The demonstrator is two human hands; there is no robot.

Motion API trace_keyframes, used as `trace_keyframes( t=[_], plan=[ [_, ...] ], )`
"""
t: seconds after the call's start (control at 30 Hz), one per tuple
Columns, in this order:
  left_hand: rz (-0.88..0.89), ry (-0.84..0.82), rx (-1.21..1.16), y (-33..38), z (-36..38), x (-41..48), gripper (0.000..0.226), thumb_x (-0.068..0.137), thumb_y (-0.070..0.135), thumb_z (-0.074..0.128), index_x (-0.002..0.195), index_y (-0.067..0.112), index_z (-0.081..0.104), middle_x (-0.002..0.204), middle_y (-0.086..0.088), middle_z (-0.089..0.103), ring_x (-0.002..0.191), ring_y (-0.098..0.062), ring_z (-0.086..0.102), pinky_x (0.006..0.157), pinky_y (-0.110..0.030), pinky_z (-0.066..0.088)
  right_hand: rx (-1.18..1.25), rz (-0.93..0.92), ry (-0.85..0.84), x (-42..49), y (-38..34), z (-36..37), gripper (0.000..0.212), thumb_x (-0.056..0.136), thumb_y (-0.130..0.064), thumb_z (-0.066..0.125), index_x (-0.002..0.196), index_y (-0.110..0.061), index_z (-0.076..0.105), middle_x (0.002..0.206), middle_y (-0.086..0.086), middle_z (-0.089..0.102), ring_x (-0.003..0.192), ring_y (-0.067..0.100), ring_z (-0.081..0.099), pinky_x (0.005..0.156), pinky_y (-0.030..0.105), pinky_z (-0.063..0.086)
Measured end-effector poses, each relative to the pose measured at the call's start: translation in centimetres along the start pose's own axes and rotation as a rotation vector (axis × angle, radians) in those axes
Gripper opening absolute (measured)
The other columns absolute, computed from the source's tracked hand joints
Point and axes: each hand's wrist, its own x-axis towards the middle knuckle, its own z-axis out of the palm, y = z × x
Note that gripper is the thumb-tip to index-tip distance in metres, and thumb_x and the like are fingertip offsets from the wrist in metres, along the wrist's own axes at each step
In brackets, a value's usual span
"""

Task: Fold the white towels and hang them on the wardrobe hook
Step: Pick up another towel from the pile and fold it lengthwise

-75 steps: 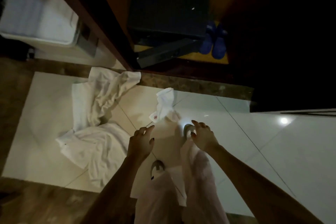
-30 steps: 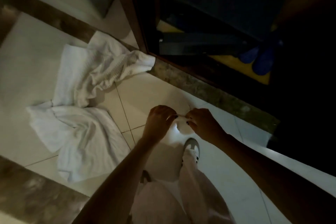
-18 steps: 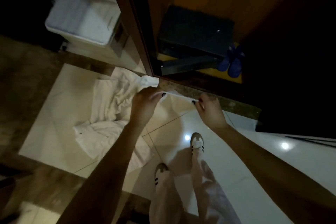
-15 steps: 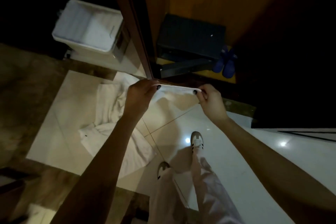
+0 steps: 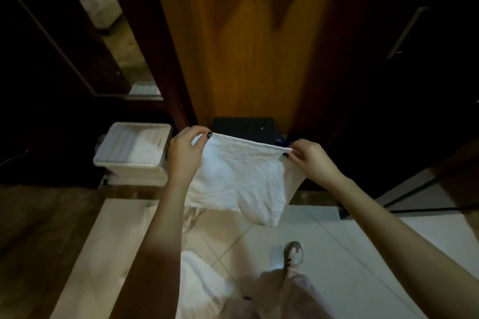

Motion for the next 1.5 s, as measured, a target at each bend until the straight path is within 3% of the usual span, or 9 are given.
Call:
trace_keyframes(
  t=[0.23,0.43,0.6,0.83,0.93,1.03,1.17,1.33,1.5],
  plan=[
    [0.056,-0.097,-0.007,5.8,1.2,4.6,0.013,0.09,0.012,0.062,0.089,0.021,0.071,0.087,0.016,0.067,0.085,0.004,0.059,0.072,-0.002,0.038,-0.164,0.119,0.17,0.9,0.7,-9.3,0.024,0.098,-0.026,0.053,0.077,-0.014,0.056,0.062,-0.002,0.055,0.054,0.015,0.053,0.047,0.029,0.033],
    [-0.056,-0.165,-0.205,10.7,3.5,9.0,0.021,0.091,0.005,0.058,0.092,0.023,0.069,0.083,0.007,0.066,0.076,-0.002,0.059,0.064,-0.008,0.043,0.116,0.148,0.287,3.8,2.3,-16.6,0.021,0.094,-0.011,0.057,0.106,-0.023,0.07,0.1,-0.013,0.065,0.092,0.002,0.06,0.079,0.02,0.046],
    [-0.043,-0.155,-0.306,15.7,5.2,12.4,0.013,0.088,0.005,0.064,0.094,0.015,0.066,0.073,-0.005,0.066,0.063,-0.007,0.062,0.057,-0.013,0.047,0.378,0.117,0.214,6.7,1.8,-22.7,0.028,0.092,-0.005,0.059,0.086,-0.028,0.074,0.09,-0.002,0.072,0.077,0.003,0.066,0.071,0.016,0.054],
    [0.013,-0.191,-0.423,23.2,8.1,16.3,0.022,0.088,0.012,0.067,0.103,0.019,0.053,0.085,-0.007,0.072,0.074,-0.022,0.064,0.063,-0.03,0.05,0.544,-0.053,-0.062,9.9,-1.2,-28.0,0.021,0.089,-0.008,0.066,0.108,-0.016,0.069,0.099,0.008,0.074,0.095,0.018,0.07,0.085,0.026,0.056],
    [0.026,-0.253,-0.495,25.4,9.2,17.3,0.024,0.086,0.012,0.069,0.101,0.019,0.052,0.084,0.0,0.071,0.075,-0.012,0.065,0.06,-0.017,0.052,0.472,-0.117,0.011,10.7,-2.1,-28.9,0.021,0.084,-0.003,0.07,0.099,-0.018,0.07,0.095,0.009,0.075,0.092,0.017,0.072,0.085,0.026,0.057],
    [0.083,-0.261,-0.466,27.3,10.3,18.0,0.017,0.083,0.009,0.072,0.085,0.017,0.057,0.07,0.001,0.068,0.063,-0.007,0.059,0.057,-0.018,0.05,0.365,-0.156,0.163,11.3,-2.5,-29.1,0.006,0.085,-0.007,0.07,0.085,-0.014,0.072,0.077,0.006,0.075,0.08,0.02,0.072,0.081,0.036,0.056],
    [0.111,-0.302,-0.519,29.0,11.4,18.4,0.012,0.081,0.008,0.074,0.078,0.016,0.066,0.066,0.001,0.069,0.062,-0.006,0.062,0.06,-0.02,0.05,0.228,-0.231,0.218,11.6,-2.8,-29.2,0.01,0.082,-0.026,0.075,0.075,-0.02,0.07,0.067,-0.004,0.068,0.065,0.01,0.065,0.064,0.027,0.052],
    [0.123,-0.406,-0.68,30.4,11.6,19.0,0.01,0.081,0.009,0.073,0.082,0.019,0.076,0.078,0.0,0.072,0.077,-0.014,0.064,0.072,-0.027,0.053,0.065,-0.294,0.348,12.6,-3.0,-30.0,0.009,0.08,-0.033,0.075,0.08,-0.026,0.069,0.093,-0.014,0.053,0.093,0.001,0.046,0.08,0.011,0.035],
    [0.185,-0.455,-0.634,31.5,11.6,20.2,0.021,0.081,0.005,0.069,0.084,0.025,0.076,0.083,-0.005,0.074,0.08,-0.017,0.069,0.071,-0.025,0.053,0.186,-0.305,0.291,13.5,-3.6,-30.7,0.009,0.081,-0.03,0.074,0.082,-0.021,0.071,0.102,-0.007,0.065,0.099,0.005,0.06,0.091,0.027,0.048]
  ],
)
